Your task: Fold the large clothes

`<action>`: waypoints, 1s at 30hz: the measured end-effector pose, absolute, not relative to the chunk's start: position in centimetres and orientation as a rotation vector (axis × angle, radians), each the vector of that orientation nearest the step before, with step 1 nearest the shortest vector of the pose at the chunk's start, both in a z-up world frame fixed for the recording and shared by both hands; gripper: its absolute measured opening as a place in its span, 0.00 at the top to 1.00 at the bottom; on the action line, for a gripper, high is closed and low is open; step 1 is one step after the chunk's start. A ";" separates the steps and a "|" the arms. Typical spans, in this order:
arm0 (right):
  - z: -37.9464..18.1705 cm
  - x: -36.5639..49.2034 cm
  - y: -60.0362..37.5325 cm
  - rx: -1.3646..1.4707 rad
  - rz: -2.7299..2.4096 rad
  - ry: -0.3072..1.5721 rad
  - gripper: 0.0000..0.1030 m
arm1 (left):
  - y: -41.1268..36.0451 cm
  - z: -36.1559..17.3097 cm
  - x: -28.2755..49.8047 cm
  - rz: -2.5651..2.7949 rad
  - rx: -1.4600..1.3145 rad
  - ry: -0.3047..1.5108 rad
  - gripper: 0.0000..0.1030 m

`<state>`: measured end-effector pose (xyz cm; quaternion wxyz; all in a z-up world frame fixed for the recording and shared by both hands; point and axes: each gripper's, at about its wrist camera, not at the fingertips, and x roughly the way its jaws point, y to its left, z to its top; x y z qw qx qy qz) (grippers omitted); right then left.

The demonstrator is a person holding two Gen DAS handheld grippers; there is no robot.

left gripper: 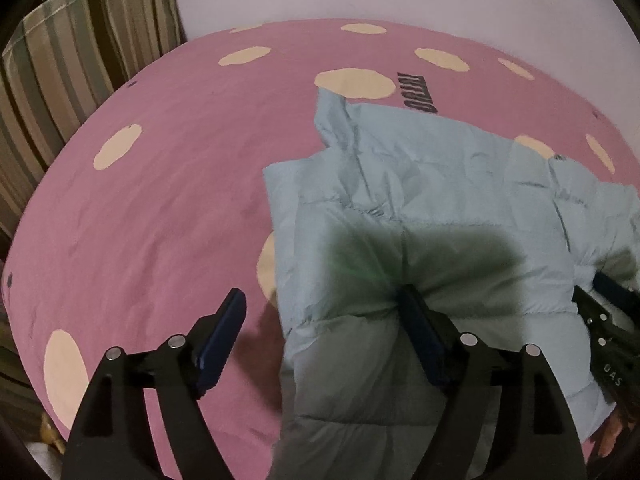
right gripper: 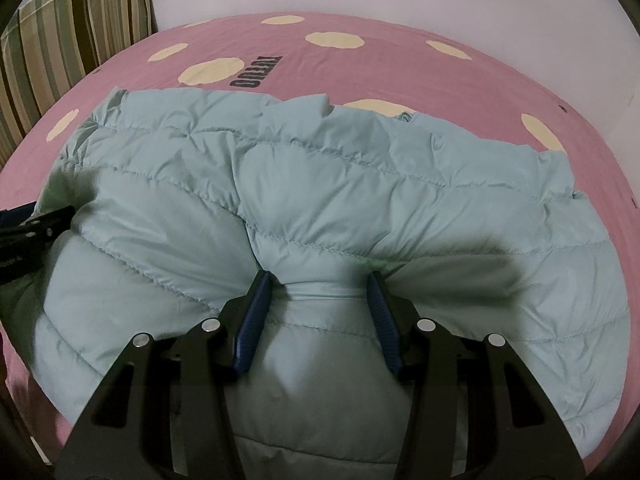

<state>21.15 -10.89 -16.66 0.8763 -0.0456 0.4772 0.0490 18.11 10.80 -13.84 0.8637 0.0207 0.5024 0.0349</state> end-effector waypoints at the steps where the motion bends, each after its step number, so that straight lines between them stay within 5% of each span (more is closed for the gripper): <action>1: -16.7 21.1 -10.9 -0.096 0.102 0.993 0.52 | 10.6 -14.0 18.2 0.068 0.053 1.059 0.23; 8: -16.8 21.0 -10.9 -0.097 0.102 0.984 0.52 | 10.2 -15.8 19.3 0.017 0.045 1.117 0.26; 19: -16.7 21.0 -10.8 -0.101 0.098 0.972 0.52 | 7.7 -15.5 18.7 -0.055 0.088 1.088 0.83; 30: -16.7 21.0 -10.8 -0.105 0.098 0.952 0.52 | 6.0 -10.8 16.4 -0.031 0.127 0.979 0.88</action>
